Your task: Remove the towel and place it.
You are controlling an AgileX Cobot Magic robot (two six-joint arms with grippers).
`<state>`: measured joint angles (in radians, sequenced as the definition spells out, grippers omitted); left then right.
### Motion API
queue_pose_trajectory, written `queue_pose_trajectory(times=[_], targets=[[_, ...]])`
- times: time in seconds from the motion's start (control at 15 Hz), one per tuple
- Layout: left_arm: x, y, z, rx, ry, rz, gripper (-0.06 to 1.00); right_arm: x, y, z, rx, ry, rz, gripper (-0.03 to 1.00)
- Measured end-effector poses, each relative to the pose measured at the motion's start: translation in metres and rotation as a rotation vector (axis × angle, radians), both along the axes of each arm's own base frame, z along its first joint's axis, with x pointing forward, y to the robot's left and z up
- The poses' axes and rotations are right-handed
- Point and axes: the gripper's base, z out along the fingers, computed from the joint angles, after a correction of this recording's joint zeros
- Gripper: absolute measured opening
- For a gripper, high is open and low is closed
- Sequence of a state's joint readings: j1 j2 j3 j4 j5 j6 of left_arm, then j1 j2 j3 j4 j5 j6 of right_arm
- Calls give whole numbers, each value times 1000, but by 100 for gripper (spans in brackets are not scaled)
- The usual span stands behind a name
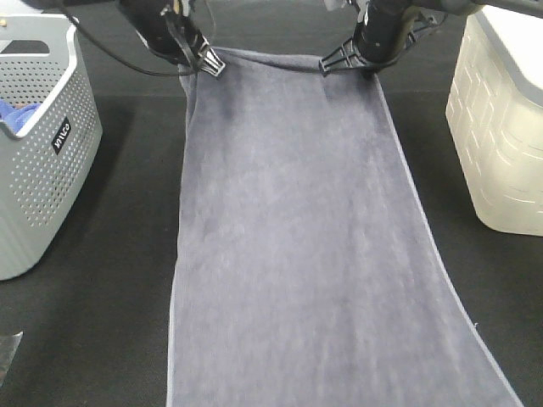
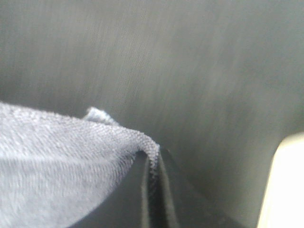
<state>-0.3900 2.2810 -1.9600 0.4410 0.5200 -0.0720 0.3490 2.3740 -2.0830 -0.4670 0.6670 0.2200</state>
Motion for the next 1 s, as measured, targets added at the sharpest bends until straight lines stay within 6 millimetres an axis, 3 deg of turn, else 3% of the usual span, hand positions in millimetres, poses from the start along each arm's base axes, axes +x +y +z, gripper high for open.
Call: queue_pose_trajectory(times=[0.2,0.47,0.6,0.8,0.87,1.0], targets=[[19,9,-29,-35,-71,-35,0,9,-1,9,-9,-132,18,0],[35,2,-64,-104,-193,-134,0,27,-19,14,68,-279,19,0],[40,-1,-76,-165,-270,-183,0,35,-25,-2,71,-299,38,0],[45,-2,-96,-244,-359,-237,0,45,-31,-45,47,-290,91,0],[45,-2,-96,-244,-359,-237,0,45,-31,-45,47,-290,91,0],[48,1,-120,-307,-352,-203,0,51,-38,-81,49,-275,121,2]])
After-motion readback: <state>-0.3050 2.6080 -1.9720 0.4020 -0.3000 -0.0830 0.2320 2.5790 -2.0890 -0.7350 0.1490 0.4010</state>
